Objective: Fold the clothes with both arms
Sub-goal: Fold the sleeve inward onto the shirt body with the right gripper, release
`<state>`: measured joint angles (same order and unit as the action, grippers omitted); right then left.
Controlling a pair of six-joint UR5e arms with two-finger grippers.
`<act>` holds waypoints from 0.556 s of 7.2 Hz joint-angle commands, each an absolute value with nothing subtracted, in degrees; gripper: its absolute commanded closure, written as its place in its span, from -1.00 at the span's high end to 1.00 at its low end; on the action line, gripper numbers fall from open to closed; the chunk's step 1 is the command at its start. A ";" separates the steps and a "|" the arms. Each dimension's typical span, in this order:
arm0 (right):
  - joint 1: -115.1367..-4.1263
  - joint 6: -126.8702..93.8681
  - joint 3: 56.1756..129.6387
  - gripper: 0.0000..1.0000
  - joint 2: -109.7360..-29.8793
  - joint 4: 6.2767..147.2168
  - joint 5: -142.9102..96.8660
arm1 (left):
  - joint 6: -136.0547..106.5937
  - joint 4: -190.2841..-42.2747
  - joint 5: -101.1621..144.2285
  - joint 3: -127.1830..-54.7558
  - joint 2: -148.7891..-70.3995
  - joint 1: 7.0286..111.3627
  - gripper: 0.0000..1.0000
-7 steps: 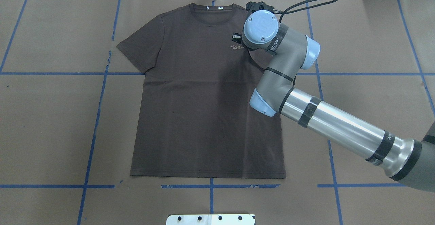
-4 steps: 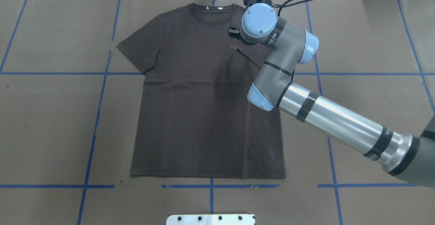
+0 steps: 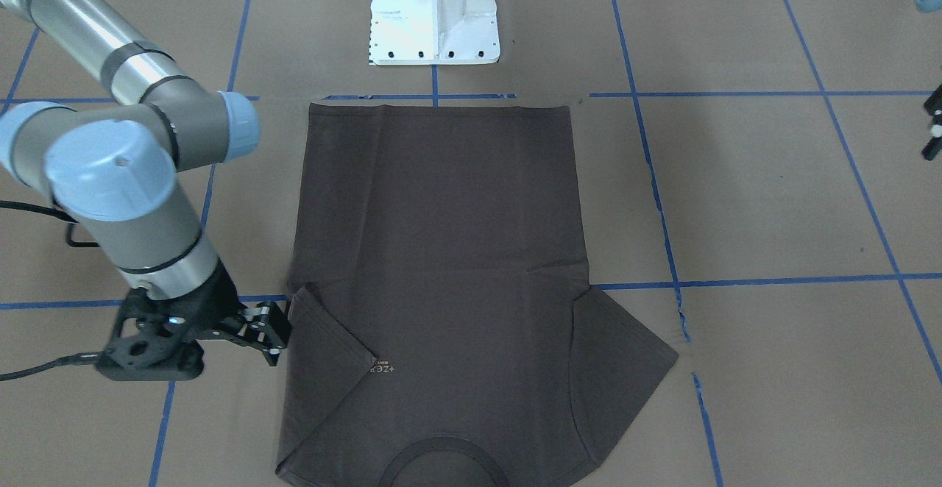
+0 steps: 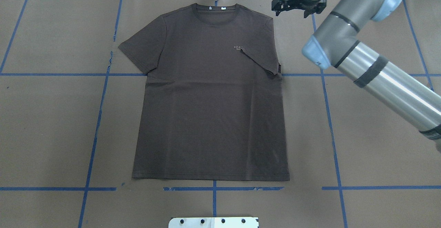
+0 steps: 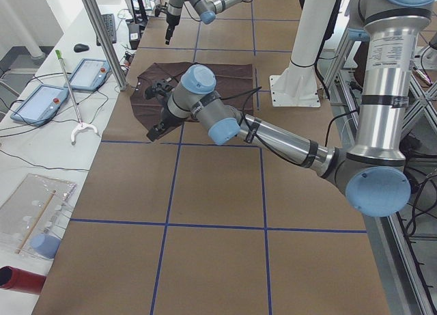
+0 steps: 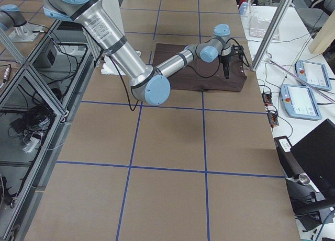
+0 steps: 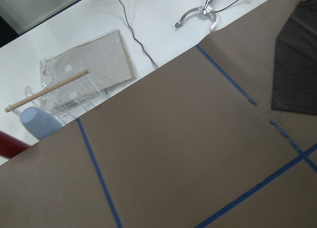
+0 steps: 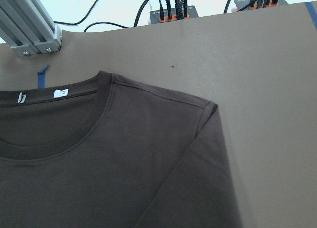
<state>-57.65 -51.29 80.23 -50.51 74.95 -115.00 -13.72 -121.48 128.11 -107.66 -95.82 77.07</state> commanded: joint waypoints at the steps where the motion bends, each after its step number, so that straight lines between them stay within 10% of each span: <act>1: -68.33 -34.45 85.95 1.00 -60.43 75.33 -127.30 | -28.78 -121.82 125.36 -104.08 -102.81 68.41 1.00; 4: -81.00 -13.76 86.31 1.00 -71.16 74.97 -138.41 | -54.13 -122.69 116.74 -96.71 -110.10 58.66 0.41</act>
<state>-76.35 -20.97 86.12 -67.13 75.02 -134.95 -42.60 -122.26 119.73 -100.19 -106.73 62.53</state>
